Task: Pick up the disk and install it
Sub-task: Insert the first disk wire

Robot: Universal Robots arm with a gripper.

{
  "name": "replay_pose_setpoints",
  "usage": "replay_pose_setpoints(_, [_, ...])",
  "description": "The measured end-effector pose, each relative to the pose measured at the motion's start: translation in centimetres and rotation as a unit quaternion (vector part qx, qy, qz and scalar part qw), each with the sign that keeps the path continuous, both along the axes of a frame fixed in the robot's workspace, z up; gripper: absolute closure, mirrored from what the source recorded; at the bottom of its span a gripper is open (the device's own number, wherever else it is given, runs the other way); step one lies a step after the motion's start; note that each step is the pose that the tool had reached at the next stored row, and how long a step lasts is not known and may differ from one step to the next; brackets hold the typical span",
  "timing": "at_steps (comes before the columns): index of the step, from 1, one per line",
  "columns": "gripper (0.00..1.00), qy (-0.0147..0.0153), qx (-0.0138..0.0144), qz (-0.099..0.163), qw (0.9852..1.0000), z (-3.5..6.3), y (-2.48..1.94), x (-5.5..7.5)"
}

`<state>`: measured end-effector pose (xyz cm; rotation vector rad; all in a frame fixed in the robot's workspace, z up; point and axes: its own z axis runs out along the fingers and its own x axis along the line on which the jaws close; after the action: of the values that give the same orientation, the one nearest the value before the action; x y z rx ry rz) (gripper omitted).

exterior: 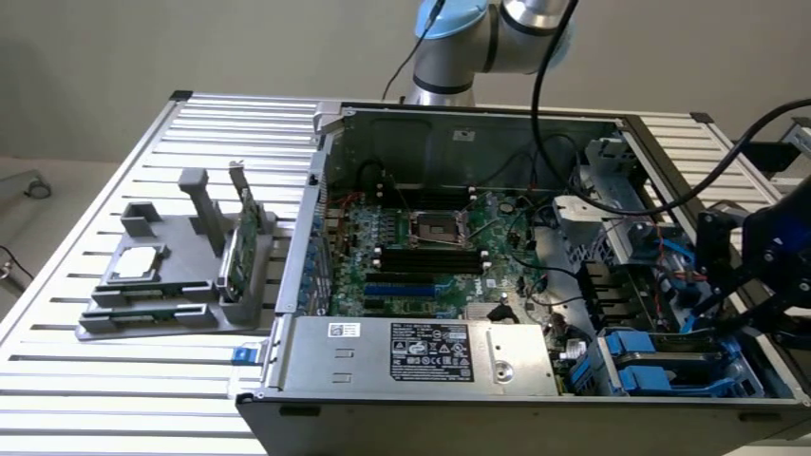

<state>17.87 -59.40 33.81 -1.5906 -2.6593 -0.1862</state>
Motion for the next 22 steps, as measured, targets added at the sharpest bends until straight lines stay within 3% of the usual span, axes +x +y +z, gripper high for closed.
replay_pose_setpoints(5, [0.71,0.0005,-0.002,0.0,1.0,-0.01,0.01,0.36])
replay_pose_setpoints(13, [0.71,0.0063,-0.0152,0.0,0.9999,0.09,0.0,0.62])
replay_pose_setpoints(22, [0.71,0.0074,-0.0159,0.0,0.9998,0.1,0.31,0.62])
